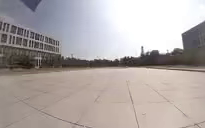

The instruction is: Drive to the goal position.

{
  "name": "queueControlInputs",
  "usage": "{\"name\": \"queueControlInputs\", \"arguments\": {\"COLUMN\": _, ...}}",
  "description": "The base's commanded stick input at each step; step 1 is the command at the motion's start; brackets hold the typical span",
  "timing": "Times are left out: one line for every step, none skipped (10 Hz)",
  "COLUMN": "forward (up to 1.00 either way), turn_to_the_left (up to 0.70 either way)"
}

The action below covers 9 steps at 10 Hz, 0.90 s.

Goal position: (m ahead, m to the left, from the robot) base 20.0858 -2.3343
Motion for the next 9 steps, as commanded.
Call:
{"name": "queueControlInputs", "arguments": {"forward": 0.58, "turn_to_the_left": 0.00}}
{"name": "queueControlInputs", "arguments": {"forward": 0.58, "turn_to_the_left": 0.00}}
{"name": "queueControlInputs", "arguments": {"forward": 0.57, "turn_to_the_left": 0.00}}
{"name": "queueControlInputs", "arguments": {"forward": 0.57, "turn_to_the_left": 0.00}}
{"name": "queueControlInputs", "arguments": {"forward": 0.57, "turn_to_the_left": 0.00}}
{"name": "queueControlInputs", "arguments": {"forward": 0.56, "turn_to_the_left": 0.00}}
{"name": "queueControlInputs", "arguments": {"forward": 0.56, "turn_to_the_left": 0.00}}
{"name": "queueControlInputs", "arguments": {"forward": 0.56, "turn_to_the_left": 0.00}}
{"name": "queueControlInputs", "arguments": {"forward": 0.55, "turn_to_the_left": 0.00}}
